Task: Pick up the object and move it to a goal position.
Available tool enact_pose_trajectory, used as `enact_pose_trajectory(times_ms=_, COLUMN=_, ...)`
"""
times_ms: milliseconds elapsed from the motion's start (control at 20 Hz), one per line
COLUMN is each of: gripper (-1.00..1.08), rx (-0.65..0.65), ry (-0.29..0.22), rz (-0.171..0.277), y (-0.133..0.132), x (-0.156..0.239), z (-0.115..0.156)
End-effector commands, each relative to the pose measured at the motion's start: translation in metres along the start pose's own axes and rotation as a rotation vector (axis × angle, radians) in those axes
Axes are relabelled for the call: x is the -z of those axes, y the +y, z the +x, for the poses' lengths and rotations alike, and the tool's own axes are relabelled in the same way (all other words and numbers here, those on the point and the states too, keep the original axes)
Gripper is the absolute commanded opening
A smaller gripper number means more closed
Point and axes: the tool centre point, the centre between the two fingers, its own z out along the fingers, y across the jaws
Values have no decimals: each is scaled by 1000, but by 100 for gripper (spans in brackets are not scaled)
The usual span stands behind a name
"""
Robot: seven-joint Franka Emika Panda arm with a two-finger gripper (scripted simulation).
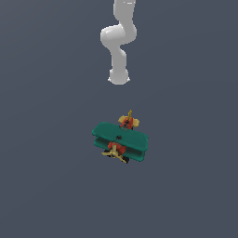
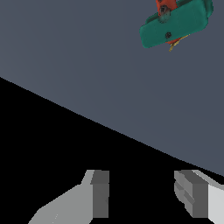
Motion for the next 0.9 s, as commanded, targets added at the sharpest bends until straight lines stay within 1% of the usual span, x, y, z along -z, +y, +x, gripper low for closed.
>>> enact_pose_trajectory(times_ms=0, gripper=28, rx=44, ry=-17, rz=21, y=18, x=0, z=13)
enact_pose_trajectory(times_ms=450, gripper=28, rx=219, ry=-56, rz=102, y=86, x=-16, z=70)
enact_pose_trajectory(times_ms=850, gripper=28, rx=392, ry=-61, rz=180, y=145, x=-53, z=132)
